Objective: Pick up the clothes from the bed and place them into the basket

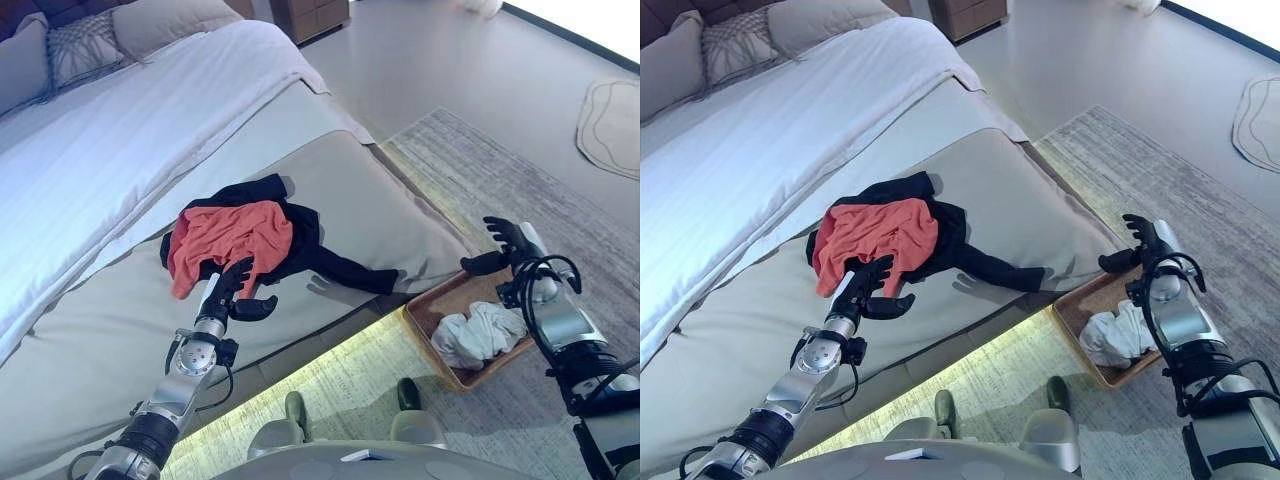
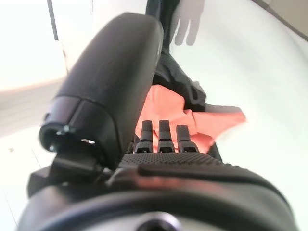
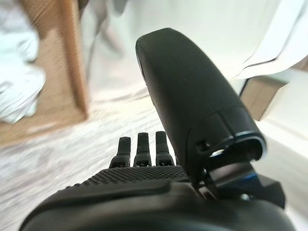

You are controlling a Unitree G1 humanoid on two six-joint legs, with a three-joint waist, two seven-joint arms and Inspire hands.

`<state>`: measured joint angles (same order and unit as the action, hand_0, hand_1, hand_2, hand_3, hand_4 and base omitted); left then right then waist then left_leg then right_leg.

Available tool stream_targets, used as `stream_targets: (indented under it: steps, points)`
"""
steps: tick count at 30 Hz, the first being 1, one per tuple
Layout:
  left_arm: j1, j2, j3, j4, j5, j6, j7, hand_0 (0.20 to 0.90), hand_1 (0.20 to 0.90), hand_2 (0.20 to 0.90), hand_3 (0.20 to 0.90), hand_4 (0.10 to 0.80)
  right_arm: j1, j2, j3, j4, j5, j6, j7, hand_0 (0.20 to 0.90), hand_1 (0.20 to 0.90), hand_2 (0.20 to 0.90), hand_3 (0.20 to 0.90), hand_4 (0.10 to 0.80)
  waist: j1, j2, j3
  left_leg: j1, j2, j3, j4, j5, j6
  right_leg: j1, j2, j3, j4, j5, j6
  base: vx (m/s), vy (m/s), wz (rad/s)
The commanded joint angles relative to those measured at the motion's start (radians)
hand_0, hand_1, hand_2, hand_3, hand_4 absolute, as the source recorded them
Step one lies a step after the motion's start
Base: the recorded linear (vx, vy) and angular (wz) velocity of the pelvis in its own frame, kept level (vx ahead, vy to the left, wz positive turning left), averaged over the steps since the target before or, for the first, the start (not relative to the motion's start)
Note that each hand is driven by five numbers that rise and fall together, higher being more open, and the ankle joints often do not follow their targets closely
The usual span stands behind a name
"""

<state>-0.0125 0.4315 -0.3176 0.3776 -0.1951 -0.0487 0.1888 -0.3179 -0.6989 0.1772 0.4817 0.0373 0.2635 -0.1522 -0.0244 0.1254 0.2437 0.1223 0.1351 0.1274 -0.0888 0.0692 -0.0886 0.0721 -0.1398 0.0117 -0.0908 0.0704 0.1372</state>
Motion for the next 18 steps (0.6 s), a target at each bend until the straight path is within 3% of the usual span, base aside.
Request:
stream_targets:
  steps: [1, 11, 14, 18]
  points:
    - [-0.069, 0.042, 0.009, -0.028, 0.003, -0.117, 0.062, 0.9, 0.9, 0.9, 0.9, 0.8, -0.25, -0.05, 0.05, -0.087, -0.099, -0.109, -0.112, 0.9, 0.9, 0.9, 0.9, 0.8, 0.031, -0.058, -0.037, -0.034, 0.031, -0.05, 0.023, -0.019, -0.014, -0.052, -0.057, -0.069, 0.088, -0.01, -0.053, -0.017, 0.095, 0.19]
    - [-0.051, 0.062, 0.0, -0.029, -0.008, -0.186, 0.065, 0.9, 0.9, 0.9, 0.9, 0.8, -0.526, -0.126, 0.227, -0.076, -0.257, -0.123, -0.094, 0.9, 0.9, 0.9, 0.9, 0.8, 0.123, -0.028, 0.01, -0.115, -0.014, -0.151, 0.045, -0.016, -0.004, -0.098, -0.092, -0.132, 0.157, -0.051, -0.054, -0.013, 0.082, 0.27]
    - [-0.064, 0.066, -0.007, -0.043, -0.011, -0.207, 0.066, 0.9, 0.9, 0.9, 0.9, 0.8, -0.626, -0.144, 0.296, -0.074, -0.269, -0.108, -0.1, 0.9, 0.9, 0.9, 0.9, 0.8, 0.154, -0.019, 0.044, -0.163, -0.038, -0.186, 0.085, -0.023, 0.003, -0.134, -0.109, -0.152, 0.209, -0.069, -0.057, -0.094, 0.098, 0.31]
    - [-0.081, 0.09, -0.011, -0.079, -0.026, -0.245, 0.06, 0.9, 0.9, 0.9, 0.9, 0.8, -0.748, -0.151, 0.382, -0.062, -0.306, -0.092, -0.13, 0.9, 0.9, 0.9, 0.9, 0.8, 0.205, -0.015, 0.126, -0.276, -0.097, -0.231, 0.252, -0.068, 0.016, -0.216, -0.158, -0.187, 0.363, -0.112, -0.059, -0.139, 0.052, 0.34]
